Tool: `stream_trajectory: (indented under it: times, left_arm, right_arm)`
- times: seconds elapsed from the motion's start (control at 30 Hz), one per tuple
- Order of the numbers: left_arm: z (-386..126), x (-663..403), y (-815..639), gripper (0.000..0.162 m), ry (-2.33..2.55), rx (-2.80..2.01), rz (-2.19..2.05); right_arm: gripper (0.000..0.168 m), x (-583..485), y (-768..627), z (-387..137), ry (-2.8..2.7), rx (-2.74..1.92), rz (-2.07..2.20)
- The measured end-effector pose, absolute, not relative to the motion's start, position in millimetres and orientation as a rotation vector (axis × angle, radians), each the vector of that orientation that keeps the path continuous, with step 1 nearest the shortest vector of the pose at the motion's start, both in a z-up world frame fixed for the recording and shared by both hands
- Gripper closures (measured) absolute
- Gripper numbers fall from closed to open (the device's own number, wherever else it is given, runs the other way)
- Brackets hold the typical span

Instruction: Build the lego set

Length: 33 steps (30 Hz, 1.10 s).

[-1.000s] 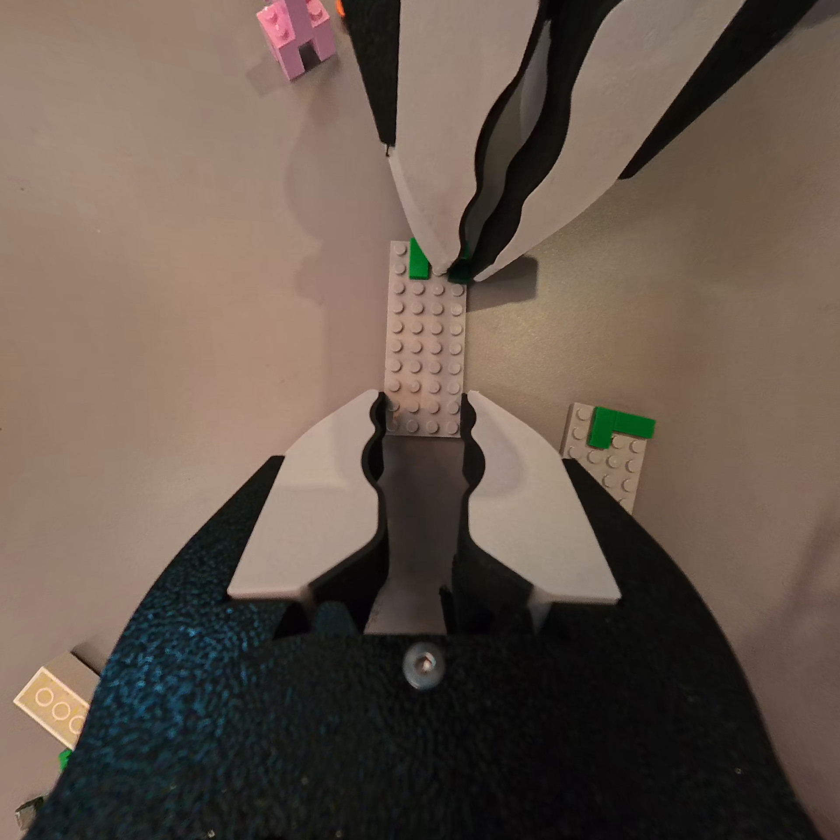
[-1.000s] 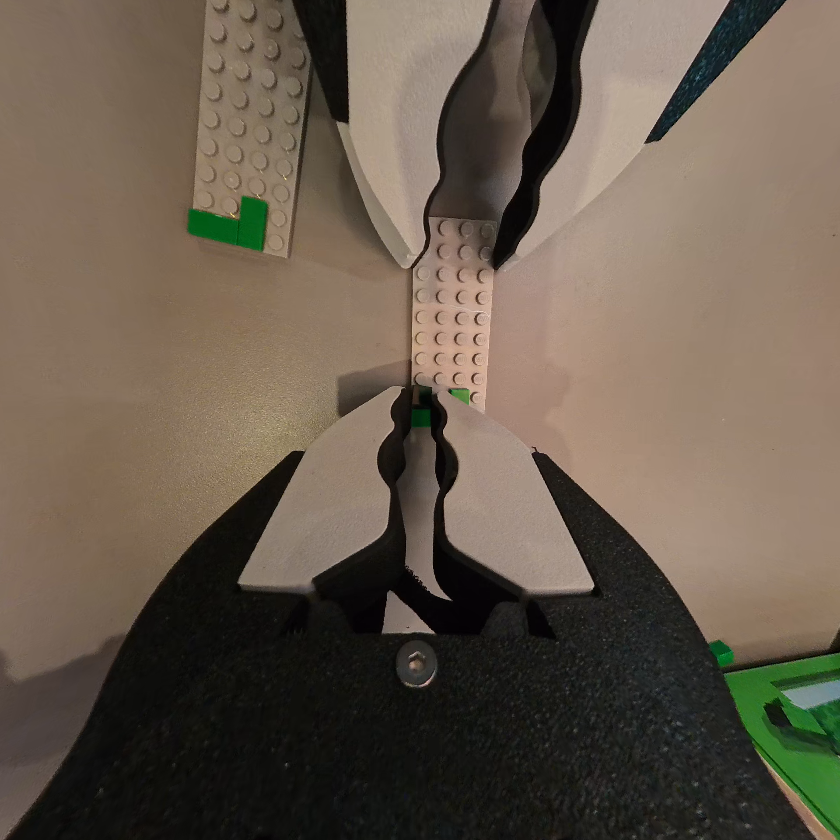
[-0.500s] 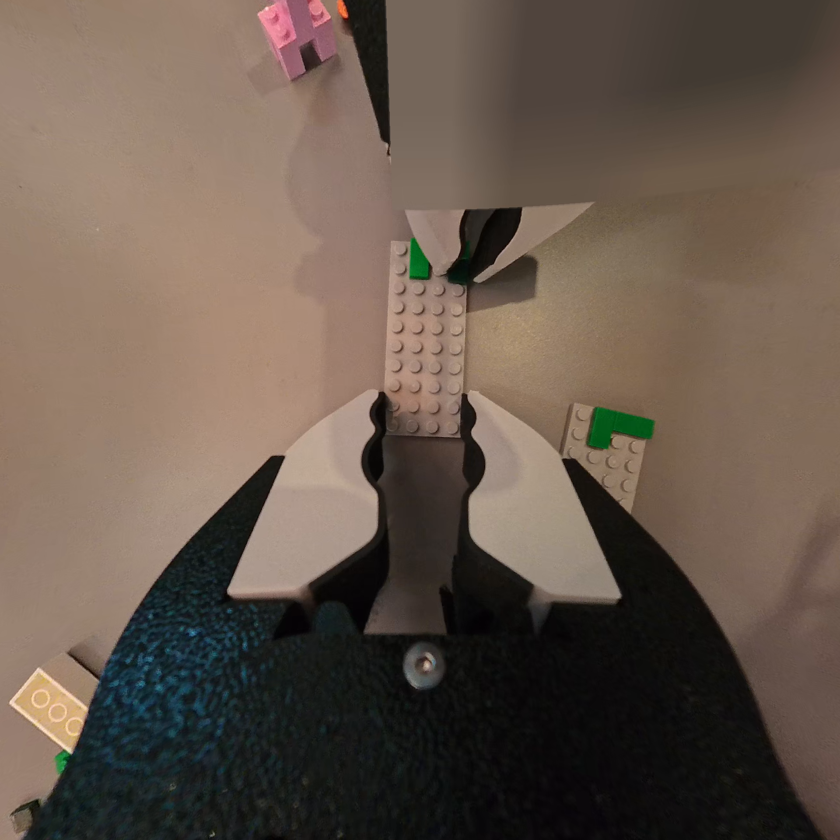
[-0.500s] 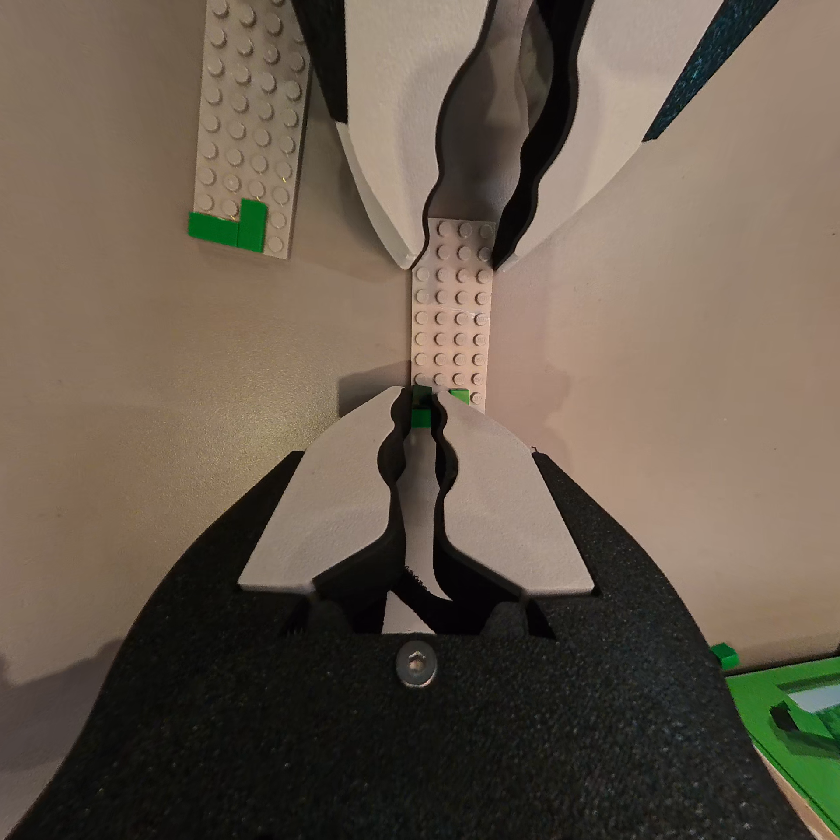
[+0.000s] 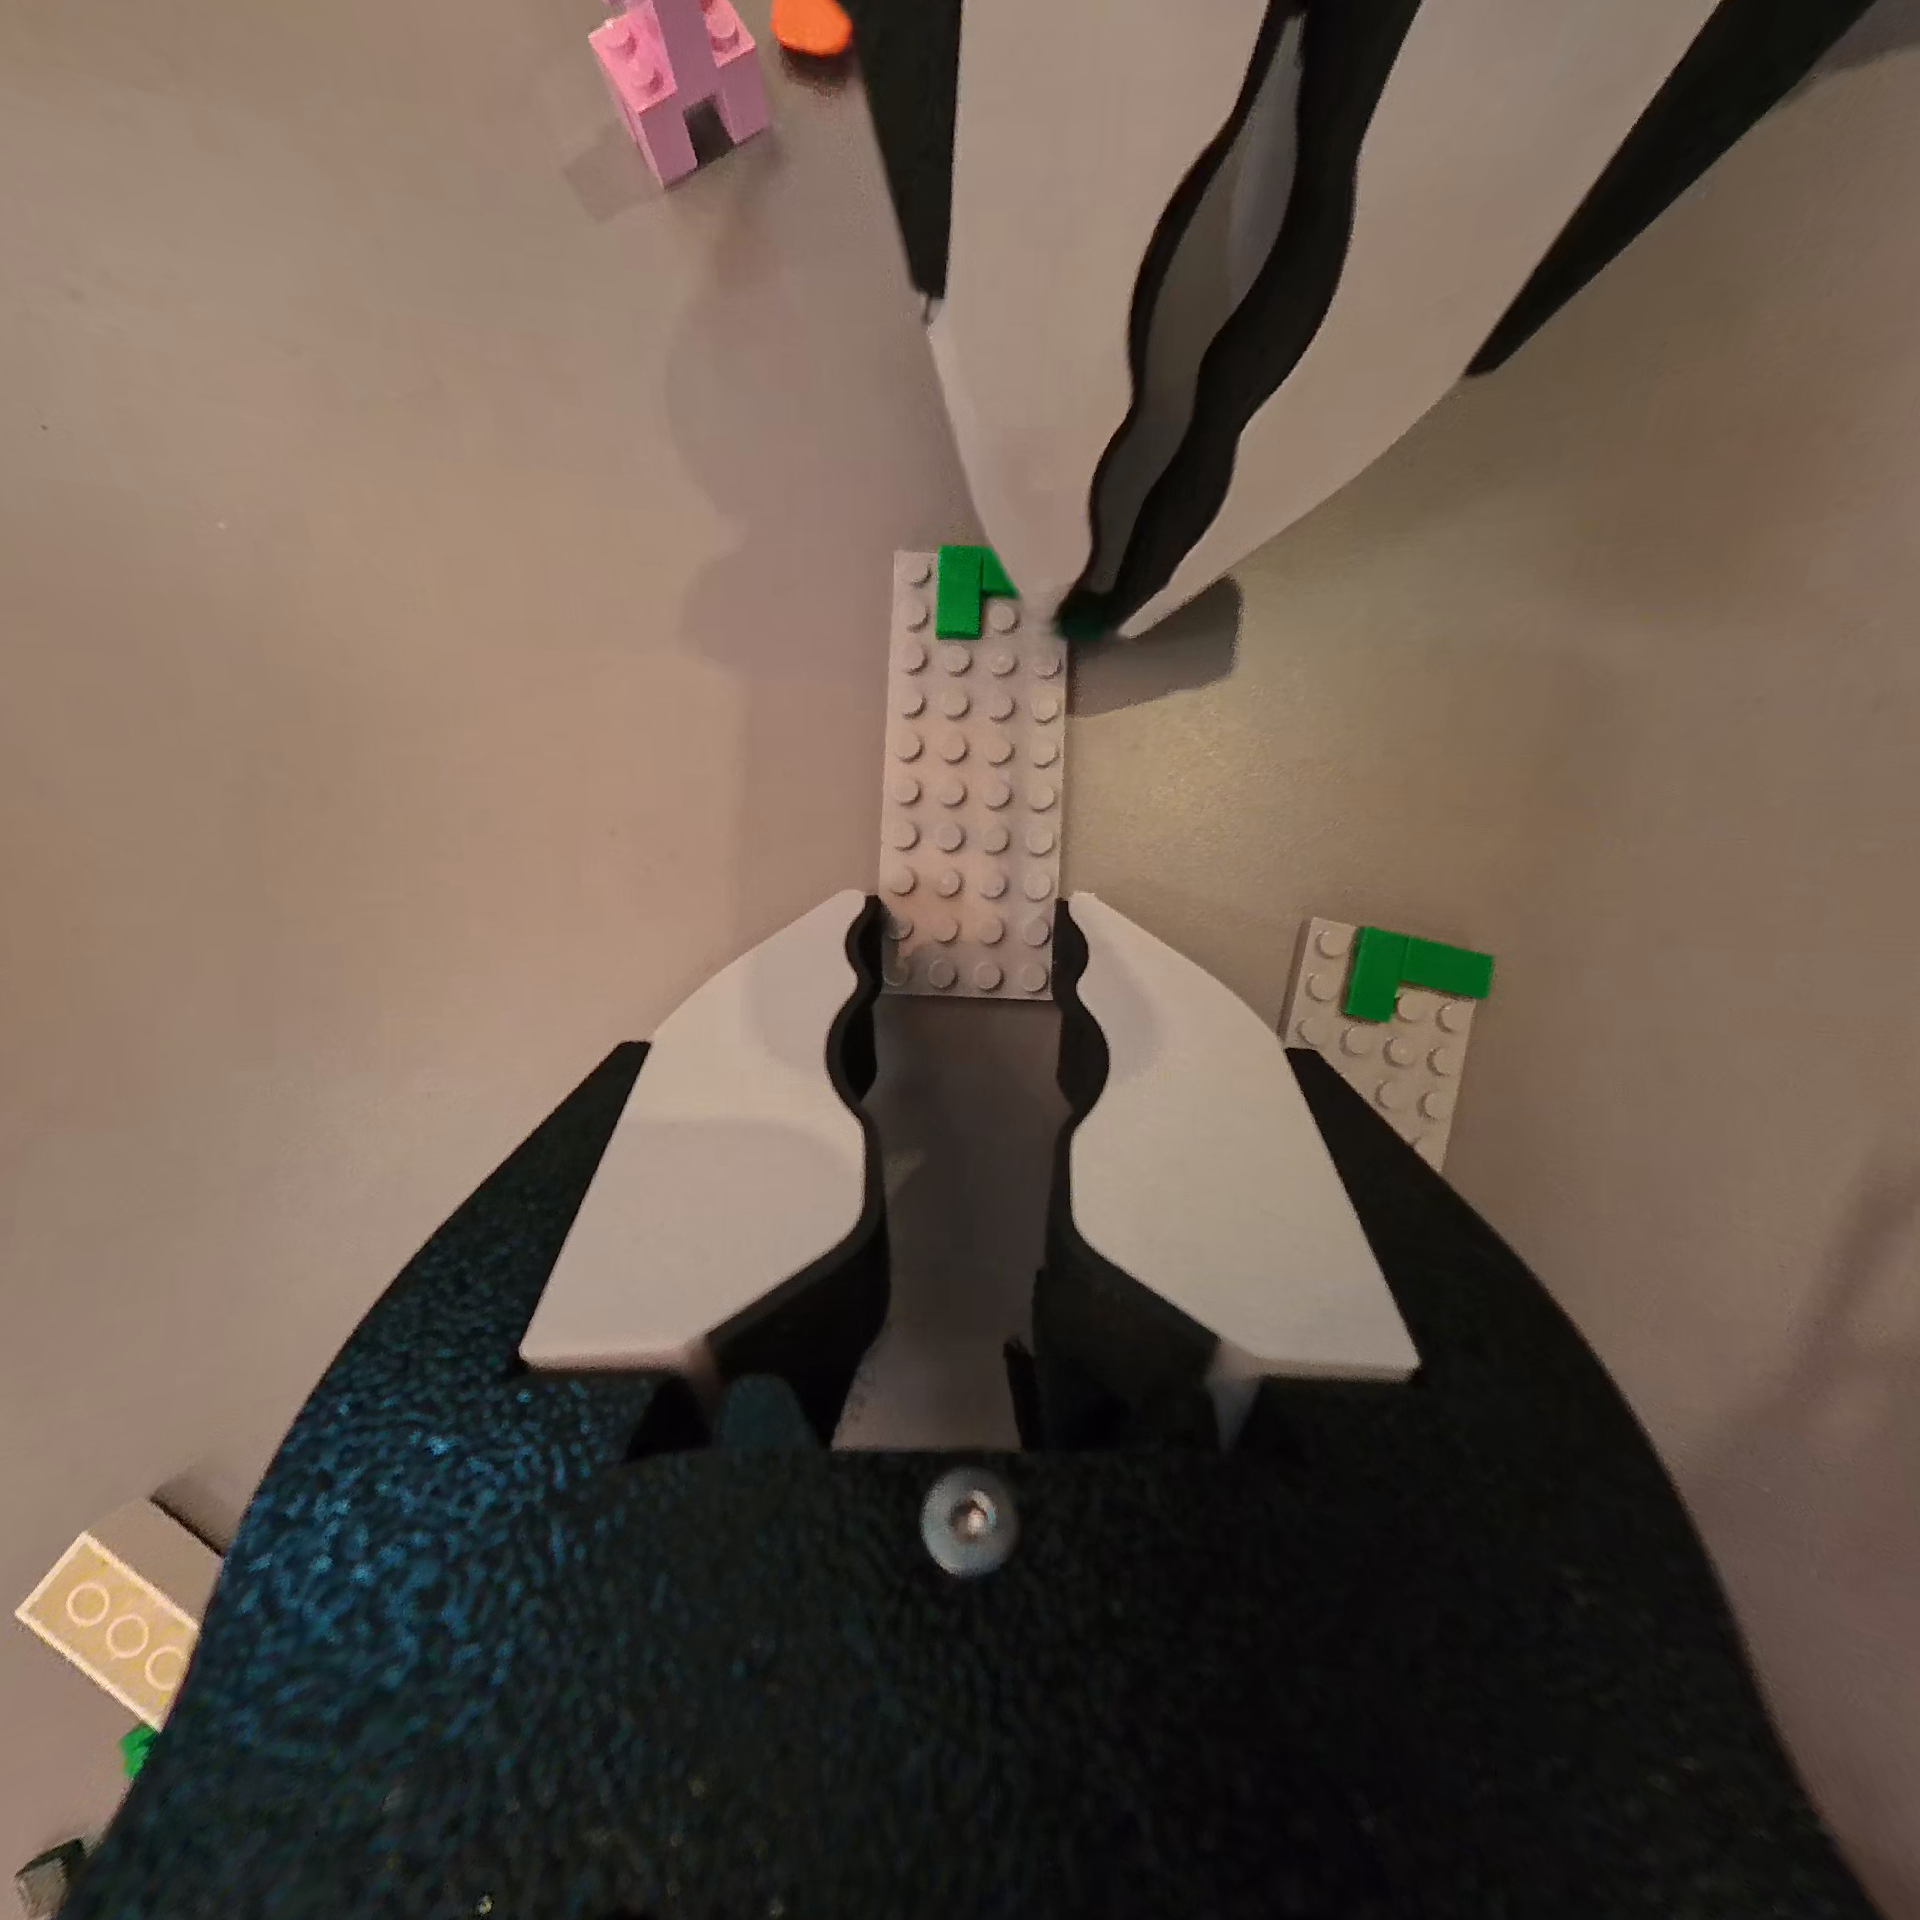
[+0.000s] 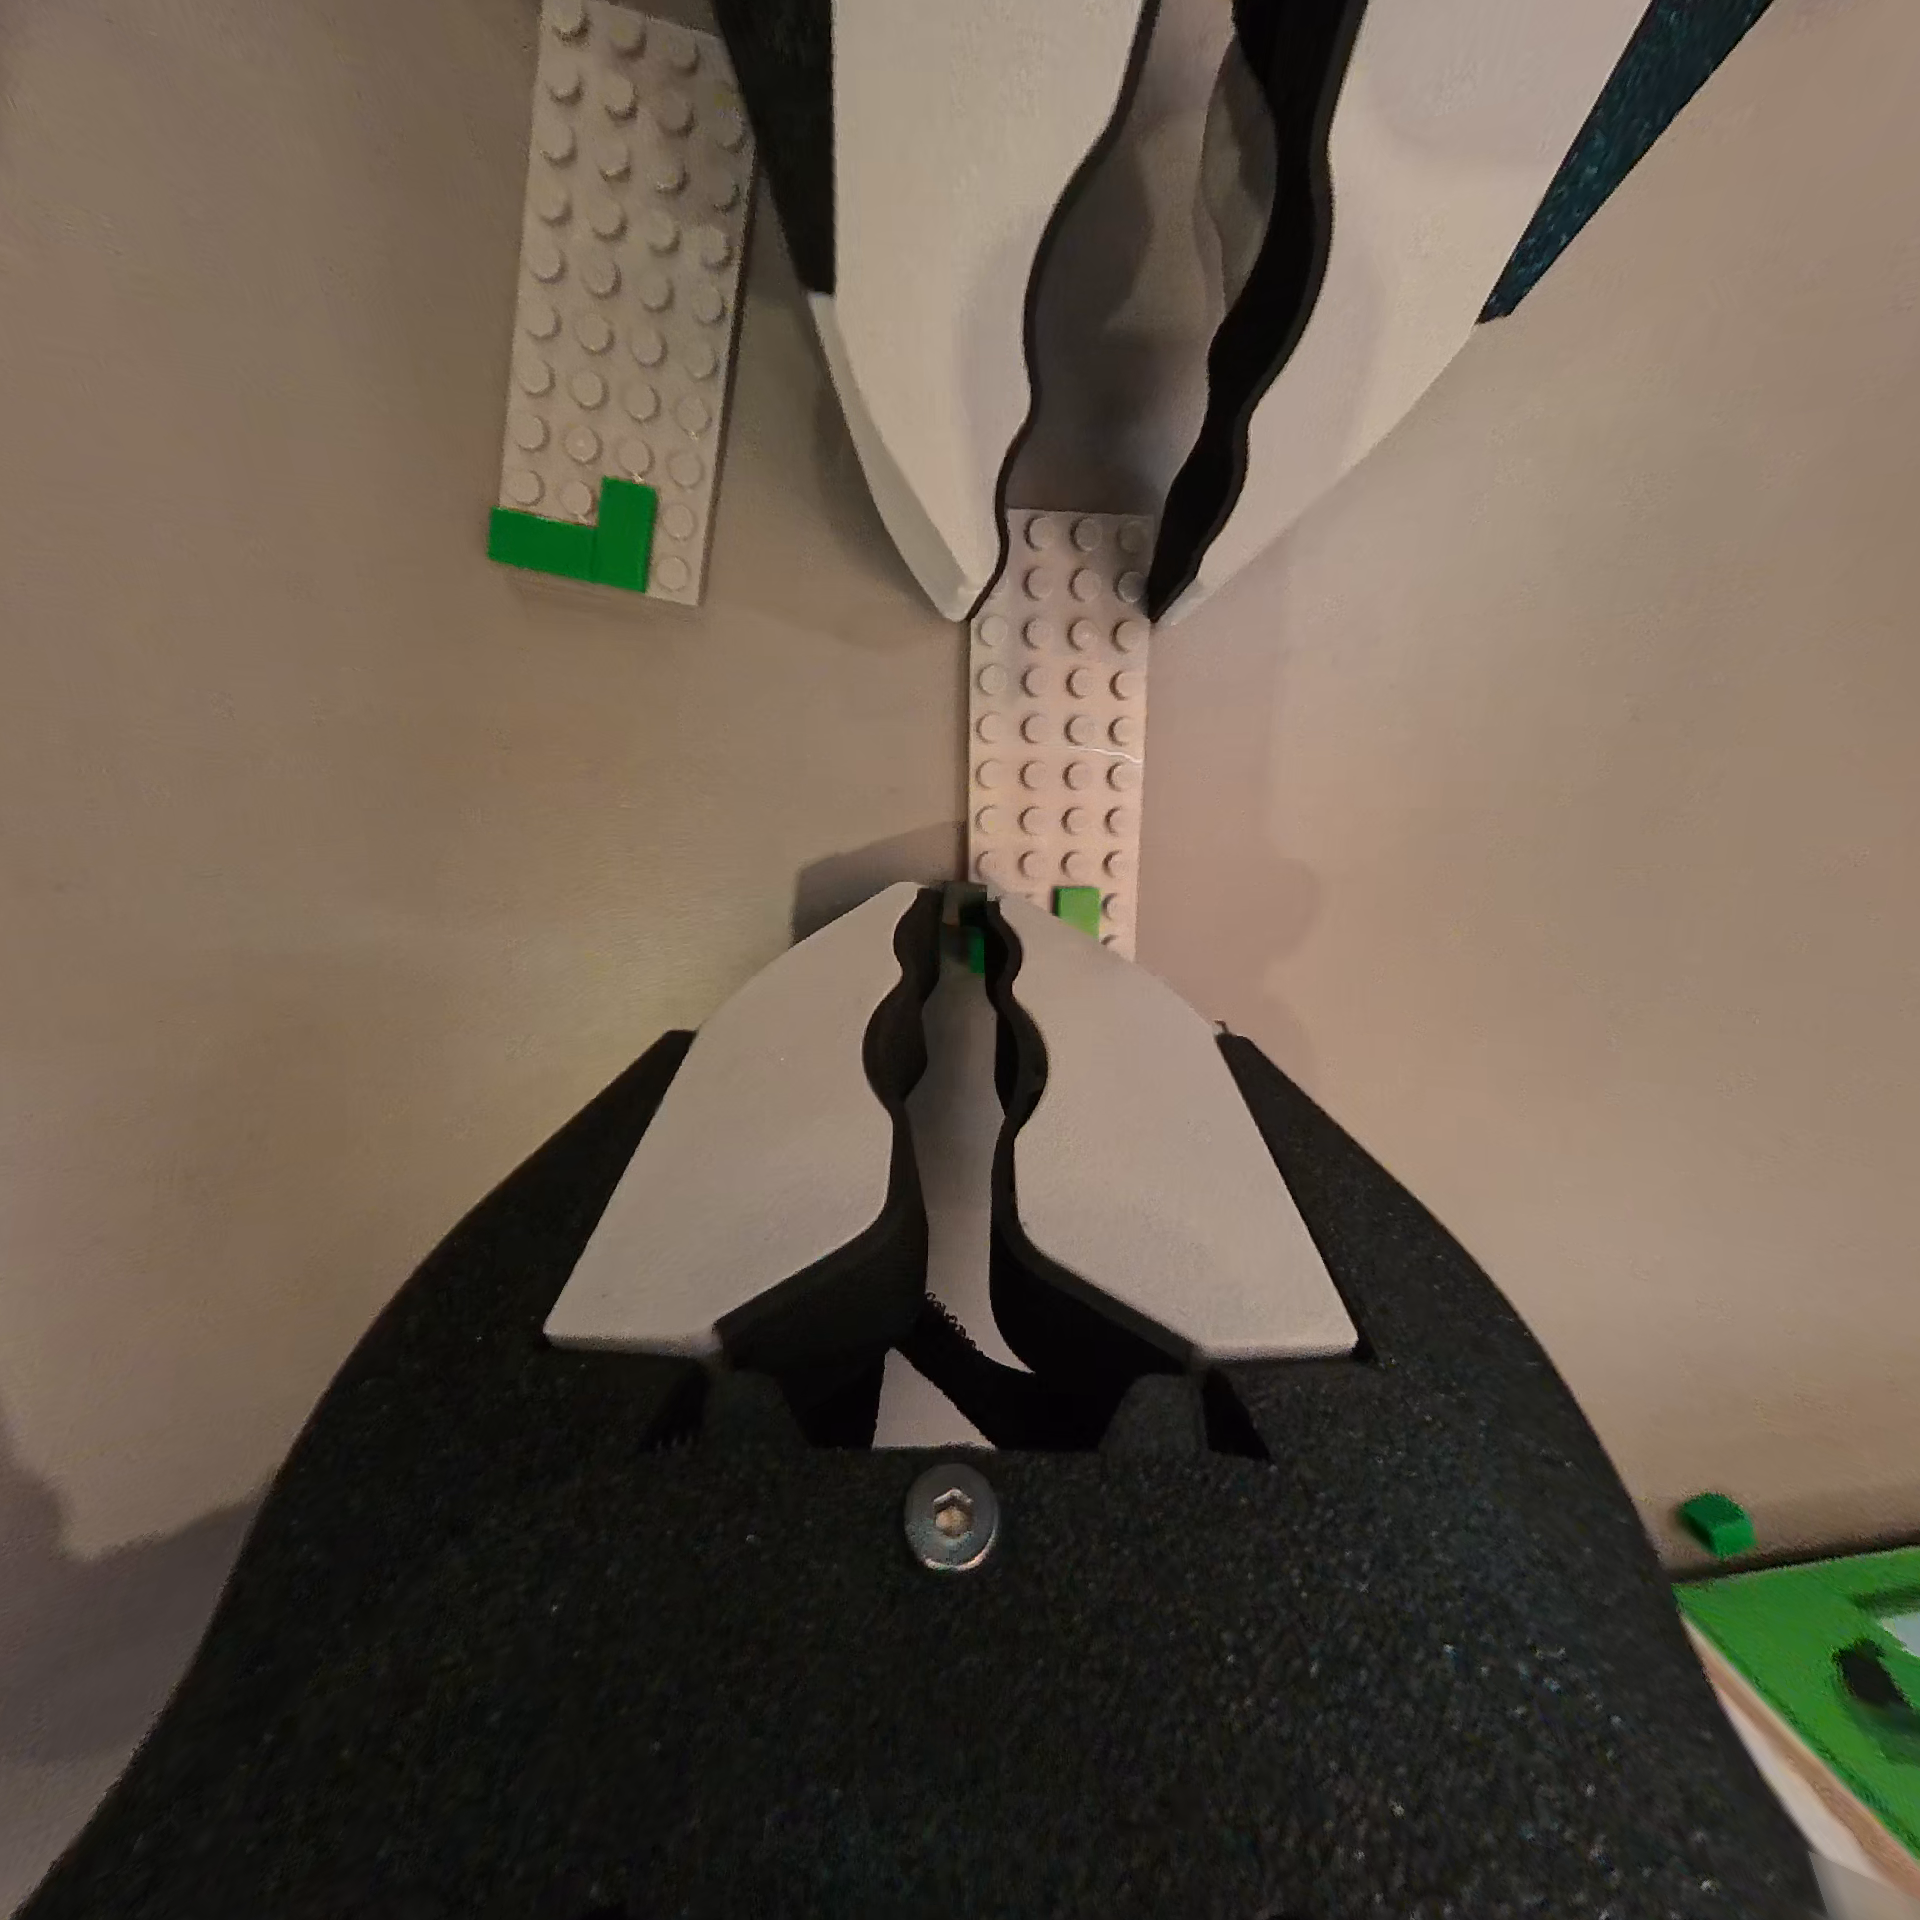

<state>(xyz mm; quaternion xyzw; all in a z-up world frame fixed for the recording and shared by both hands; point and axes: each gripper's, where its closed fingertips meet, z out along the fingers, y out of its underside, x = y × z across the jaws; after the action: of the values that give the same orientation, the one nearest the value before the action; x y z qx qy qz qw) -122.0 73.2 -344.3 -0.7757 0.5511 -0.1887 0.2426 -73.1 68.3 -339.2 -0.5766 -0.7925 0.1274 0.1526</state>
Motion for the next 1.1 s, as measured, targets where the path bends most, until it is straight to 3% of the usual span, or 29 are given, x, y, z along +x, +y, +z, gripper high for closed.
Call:
stream_trajectory:
  times: [1.1]
  left_arm:
    - [-344.7,-140.0,65.9,0.131,1.671,-2.050,-0.504]
  right_arm:
    - [0.161,-47.5,63.1,-342.7,-2.256,-1.824,0.328]
